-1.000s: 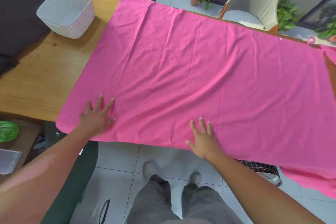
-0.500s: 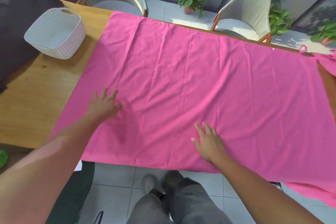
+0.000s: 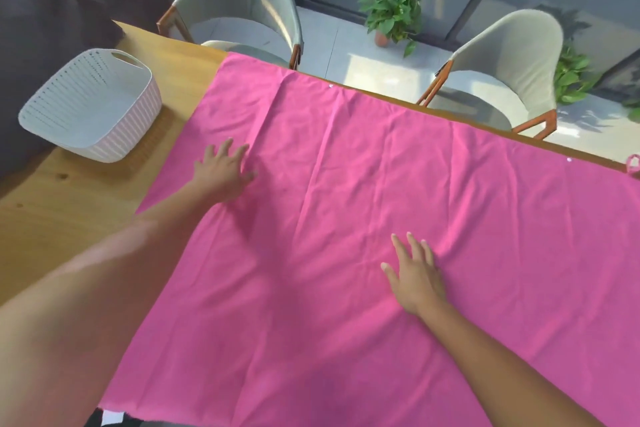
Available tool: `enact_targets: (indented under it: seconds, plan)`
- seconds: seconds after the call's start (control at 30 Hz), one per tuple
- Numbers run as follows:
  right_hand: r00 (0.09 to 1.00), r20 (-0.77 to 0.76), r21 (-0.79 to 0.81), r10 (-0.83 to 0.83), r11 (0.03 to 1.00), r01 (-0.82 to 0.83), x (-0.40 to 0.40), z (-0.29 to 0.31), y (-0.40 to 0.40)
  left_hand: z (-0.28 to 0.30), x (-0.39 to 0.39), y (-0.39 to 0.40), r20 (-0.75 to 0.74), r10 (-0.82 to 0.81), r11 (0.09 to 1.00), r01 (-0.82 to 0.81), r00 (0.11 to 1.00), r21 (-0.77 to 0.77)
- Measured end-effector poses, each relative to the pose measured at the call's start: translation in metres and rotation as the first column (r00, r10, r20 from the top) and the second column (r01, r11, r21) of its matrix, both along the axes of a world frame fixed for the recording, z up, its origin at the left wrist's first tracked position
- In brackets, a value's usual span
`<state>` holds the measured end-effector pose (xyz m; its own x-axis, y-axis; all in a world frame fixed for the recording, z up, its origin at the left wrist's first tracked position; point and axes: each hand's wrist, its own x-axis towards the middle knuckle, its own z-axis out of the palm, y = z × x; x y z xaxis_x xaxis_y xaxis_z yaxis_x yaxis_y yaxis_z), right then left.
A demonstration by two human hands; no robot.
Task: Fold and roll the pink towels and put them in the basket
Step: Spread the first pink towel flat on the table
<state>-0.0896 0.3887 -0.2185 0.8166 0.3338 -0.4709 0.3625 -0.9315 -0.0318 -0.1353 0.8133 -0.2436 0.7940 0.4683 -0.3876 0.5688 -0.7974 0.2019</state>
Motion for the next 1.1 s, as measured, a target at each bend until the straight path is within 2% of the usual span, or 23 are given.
enact_targets:
  seconds: [0.17,0.37,0.63,0.73,0.87,1.1]
  plan:
    - [0.988,0.067,-0.036,-0.136,0.990,0.139,0.024,-0.020,0.028,-0.023,0.073,0.049,0.025,-0.054,0.998,0.053,0.998,0.035]
    - [0.963,0.028,-0.057,-0.268,0.962,0.269,0.049,-0.034,0.062,-0.052,0.086,0.079,0.075,-0.091,0.995,0.088,0.993,0.046]
    - [0.957,-0.059,-0.051,-0.284,0.958,0.281,0.072,-0.032,0.077,-0.052,0.093,0.106,0.068,-0.031,0.999,0.028,0.997,0.040]
    - [0.957,-0.113,0.008,-0.266,0.963,0.269,0.082,-0.025,0.068,-0.049,0.098,0.108,0.025,-0.004,0.999,0.003,1.000,0.044]
    - [0.958,-0.093,0.119,-0.272,0.952,0.282,0.097,-0.012,0.030,-0.024,0.124,0.078,-0.040,0.034,0.999,-0.032,0.999,0.042]
    - [0.929,-0.031,0.088,-0.368,0.925,0.369,0.149,0.006,-0.106,0.007,0.190,-0.073,-0.028,-0.231,0.973,0.231,0.973,0.019]
